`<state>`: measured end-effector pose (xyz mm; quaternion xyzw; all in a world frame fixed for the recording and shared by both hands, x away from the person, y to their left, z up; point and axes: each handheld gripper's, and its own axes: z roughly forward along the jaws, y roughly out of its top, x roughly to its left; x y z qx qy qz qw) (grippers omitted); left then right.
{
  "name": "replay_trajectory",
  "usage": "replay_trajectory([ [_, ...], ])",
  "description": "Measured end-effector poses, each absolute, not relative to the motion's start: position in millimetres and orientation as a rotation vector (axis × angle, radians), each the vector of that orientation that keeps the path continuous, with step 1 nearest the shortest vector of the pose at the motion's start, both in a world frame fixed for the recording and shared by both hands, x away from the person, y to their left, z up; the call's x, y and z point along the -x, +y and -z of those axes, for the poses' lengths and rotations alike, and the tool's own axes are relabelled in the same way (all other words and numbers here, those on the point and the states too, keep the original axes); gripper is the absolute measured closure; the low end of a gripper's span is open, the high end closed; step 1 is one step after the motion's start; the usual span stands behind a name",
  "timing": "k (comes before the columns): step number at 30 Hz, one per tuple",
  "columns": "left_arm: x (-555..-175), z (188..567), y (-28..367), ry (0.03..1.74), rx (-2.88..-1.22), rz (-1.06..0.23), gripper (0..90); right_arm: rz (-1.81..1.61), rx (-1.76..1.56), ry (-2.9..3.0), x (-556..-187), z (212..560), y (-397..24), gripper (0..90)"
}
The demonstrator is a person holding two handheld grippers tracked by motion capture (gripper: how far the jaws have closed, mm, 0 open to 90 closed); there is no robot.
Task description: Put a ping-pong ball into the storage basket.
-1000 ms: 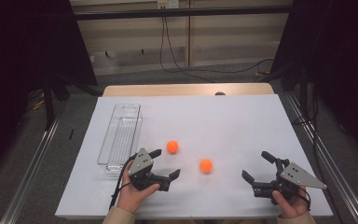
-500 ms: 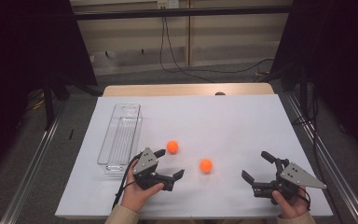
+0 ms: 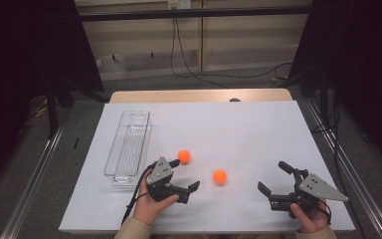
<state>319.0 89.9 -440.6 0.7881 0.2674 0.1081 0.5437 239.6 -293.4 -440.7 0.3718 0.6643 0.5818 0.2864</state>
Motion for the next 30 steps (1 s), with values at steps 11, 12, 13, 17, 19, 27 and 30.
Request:
replay_trajectory([
  [11, -321, 441, 83, 0.626, -1.887, -0.245, 2.9, -1.555, -0.991, 1.777, -240, 441, -293, 2.5],
  [12, -321, 441, 83, 0.629, -1.887, -0.245, 2.9, -1.555, -0.991, 1.777, -240, 441, -293, 2.5],
  [13, -321, 441, 83, 0.628, -1.888, -0.245, 2.9, -1.555, -0.989, 1.777, -240, 441, -293, 2.5],
  [17, -322, 442, 80, 0.621, -1.887, -0.235, 2.9, -1.555, -0.986, 1.779, -240, 441, -293, 2.6],
  [19, -322, 442, 79, 0.618, -1.888, -0.233, 2.9, -1.554, -0.986, 1.779, -240, 441, -293, 2.6],
  [27, -322, 441, 75, 0.616, -1.897, -0.233, 2.9, -1.555, -0.984, 1.78, -240, 440, -293, 2.6],
  [30, -322, 442, 72, 0.612, -1.902, -0.227, 2.9, -1.555, -0.983, 1.78, -240, 441, -293, 2.6],
])
